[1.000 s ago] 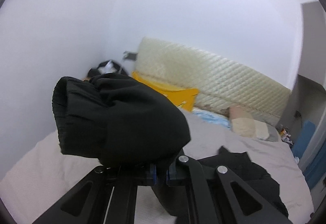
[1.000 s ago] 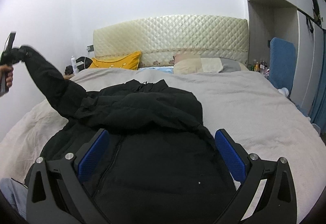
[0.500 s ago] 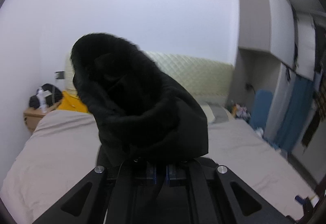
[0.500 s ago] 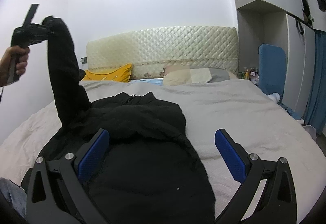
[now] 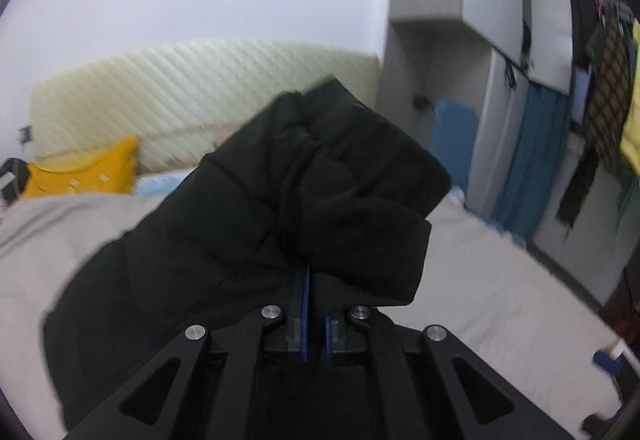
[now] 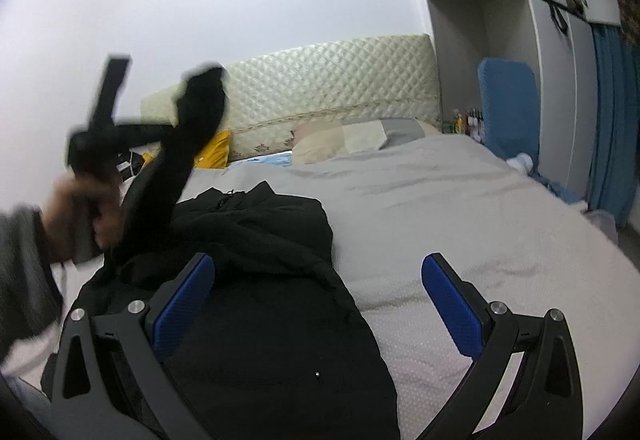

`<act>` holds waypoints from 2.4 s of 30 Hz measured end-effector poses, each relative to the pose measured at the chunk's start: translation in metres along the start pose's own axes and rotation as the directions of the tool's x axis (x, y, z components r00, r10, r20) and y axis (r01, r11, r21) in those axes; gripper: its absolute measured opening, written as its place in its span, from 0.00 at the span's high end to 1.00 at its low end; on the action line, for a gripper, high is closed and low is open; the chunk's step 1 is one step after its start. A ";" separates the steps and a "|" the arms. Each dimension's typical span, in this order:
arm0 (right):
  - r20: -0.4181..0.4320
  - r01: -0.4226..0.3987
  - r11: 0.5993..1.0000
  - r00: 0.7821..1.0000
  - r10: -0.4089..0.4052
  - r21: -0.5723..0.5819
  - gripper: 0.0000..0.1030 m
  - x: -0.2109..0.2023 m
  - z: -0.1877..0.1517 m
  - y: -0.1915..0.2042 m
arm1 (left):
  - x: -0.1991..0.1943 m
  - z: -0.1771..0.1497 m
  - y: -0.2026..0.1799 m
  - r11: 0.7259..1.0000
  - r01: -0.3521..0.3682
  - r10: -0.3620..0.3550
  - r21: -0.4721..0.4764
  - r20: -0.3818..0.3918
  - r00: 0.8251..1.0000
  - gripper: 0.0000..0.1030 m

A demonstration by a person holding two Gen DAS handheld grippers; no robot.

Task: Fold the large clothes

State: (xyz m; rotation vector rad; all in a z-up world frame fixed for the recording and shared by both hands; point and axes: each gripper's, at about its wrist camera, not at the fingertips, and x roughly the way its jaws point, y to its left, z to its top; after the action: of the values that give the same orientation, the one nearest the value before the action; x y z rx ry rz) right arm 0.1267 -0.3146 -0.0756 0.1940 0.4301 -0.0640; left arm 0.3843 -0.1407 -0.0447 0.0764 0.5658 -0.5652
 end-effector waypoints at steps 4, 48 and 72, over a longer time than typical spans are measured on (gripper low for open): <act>-0.022 0.003 0.999 1.000 -0.002 0.042 0.00 0.013 -0.002 -0.014 | 0.047 -0.039 -0.011 1.000 -0.002 0.001 -0.002 -0.060 0.998 0.95; -0.201 -0.198 0.973 0.965 0.171 -0.122 0.08 0.310 0.048 0.089 | 0.014 -0.081 0.174 0.917 -0.377 0.365 -0.128 -0.110 0.925 0.06; -0.244 -0.159 0.976 0.962 0.120 -0.150 0.01 0.399 -0.018 0.085 | 0.094 -0.117 0.204 0.932 -0.332 0.320 -0.146 -0.098 0.942 0.00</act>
State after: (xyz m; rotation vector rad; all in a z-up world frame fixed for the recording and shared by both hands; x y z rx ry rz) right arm 0.4899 -0.2359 -0.2449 0.0639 0.6529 0.1359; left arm 0.5001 0.0122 -0.2105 0.0366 0.6523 -0.1917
